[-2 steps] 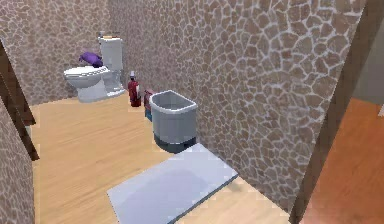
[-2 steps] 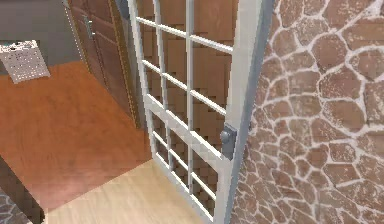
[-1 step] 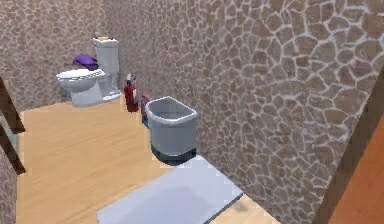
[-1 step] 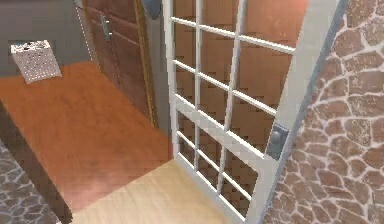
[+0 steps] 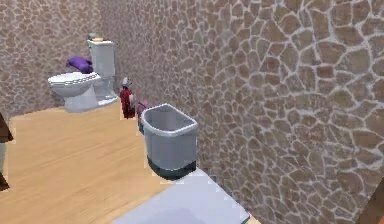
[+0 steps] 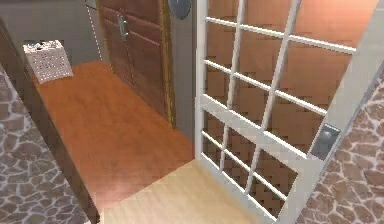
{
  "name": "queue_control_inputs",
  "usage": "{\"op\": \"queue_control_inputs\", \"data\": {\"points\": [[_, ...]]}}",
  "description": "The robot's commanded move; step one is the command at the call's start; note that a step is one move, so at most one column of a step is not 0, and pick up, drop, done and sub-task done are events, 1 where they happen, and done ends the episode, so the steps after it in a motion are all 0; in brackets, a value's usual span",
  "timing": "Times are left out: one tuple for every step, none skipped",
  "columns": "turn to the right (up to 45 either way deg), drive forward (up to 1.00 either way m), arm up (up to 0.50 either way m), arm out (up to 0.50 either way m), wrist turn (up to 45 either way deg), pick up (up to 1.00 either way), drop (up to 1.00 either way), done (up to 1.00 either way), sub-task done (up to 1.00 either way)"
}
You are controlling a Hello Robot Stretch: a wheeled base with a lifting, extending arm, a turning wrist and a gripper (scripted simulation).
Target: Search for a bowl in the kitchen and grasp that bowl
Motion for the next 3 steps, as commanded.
{"op": "queue_control_inputs", "data": {"points": [[45.0,0.0,0.0,0.0,0.0,0.0,0.0,0.0,0.0],[24.0,0.0,0.0,0.0,0.0,0.0,0.0,0.0,0.0],[0.0,0.9,0.0,0.0,0.0,0.0,0.0,0.0,0.0]]}}
